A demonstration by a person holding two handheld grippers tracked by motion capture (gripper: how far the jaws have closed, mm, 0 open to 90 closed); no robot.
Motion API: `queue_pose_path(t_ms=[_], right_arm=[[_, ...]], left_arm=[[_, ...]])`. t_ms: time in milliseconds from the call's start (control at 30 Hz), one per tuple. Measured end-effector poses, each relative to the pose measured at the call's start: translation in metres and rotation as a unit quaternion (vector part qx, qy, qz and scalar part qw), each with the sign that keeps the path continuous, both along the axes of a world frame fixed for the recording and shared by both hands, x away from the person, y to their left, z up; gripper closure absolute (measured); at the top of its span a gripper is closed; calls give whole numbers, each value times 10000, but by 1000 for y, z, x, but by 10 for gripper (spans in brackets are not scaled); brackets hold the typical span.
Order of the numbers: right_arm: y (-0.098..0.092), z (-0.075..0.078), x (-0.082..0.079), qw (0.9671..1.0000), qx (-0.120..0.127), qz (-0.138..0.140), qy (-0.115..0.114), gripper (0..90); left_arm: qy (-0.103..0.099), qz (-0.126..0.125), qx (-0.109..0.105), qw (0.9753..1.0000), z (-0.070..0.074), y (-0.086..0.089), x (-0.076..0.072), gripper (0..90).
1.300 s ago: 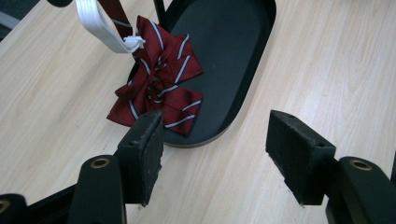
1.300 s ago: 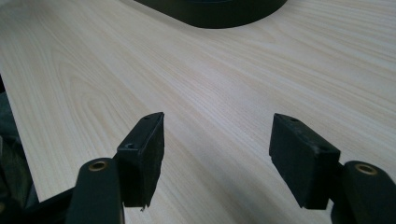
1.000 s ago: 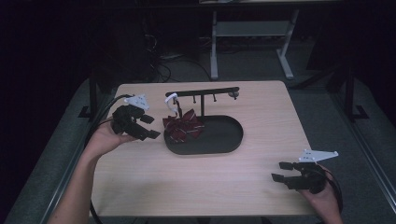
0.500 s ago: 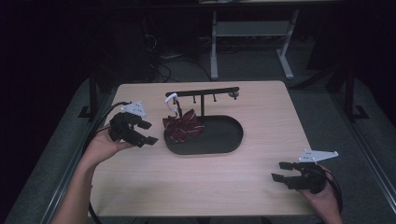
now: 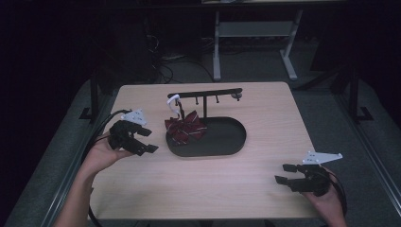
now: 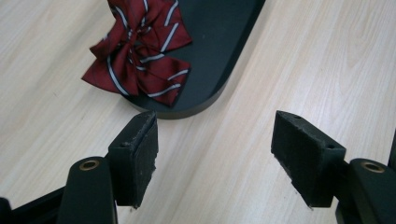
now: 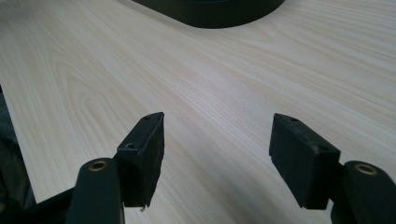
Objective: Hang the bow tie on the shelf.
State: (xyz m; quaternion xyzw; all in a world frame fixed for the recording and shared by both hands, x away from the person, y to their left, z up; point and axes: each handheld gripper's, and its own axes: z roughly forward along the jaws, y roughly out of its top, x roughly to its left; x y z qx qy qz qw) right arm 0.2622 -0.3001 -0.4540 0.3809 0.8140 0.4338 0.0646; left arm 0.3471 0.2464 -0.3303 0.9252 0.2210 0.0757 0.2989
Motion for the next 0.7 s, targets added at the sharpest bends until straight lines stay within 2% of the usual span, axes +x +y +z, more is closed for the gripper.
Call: queue_pose_path(t_ms=[500,600,700], right_arm=[[0,0,0,10000,-5,-25,-9,352],[0,0,0,10000,-8,-30,-14,352],[0,0,0,10000,-11,-30,-26,352]], left_arm=[[-45,1,-9,10000,-11,2,-10,312],[-64,-33,50,10000,-12,3,-12,311],[-44,5,7,10000,-15,4,-15,310]])
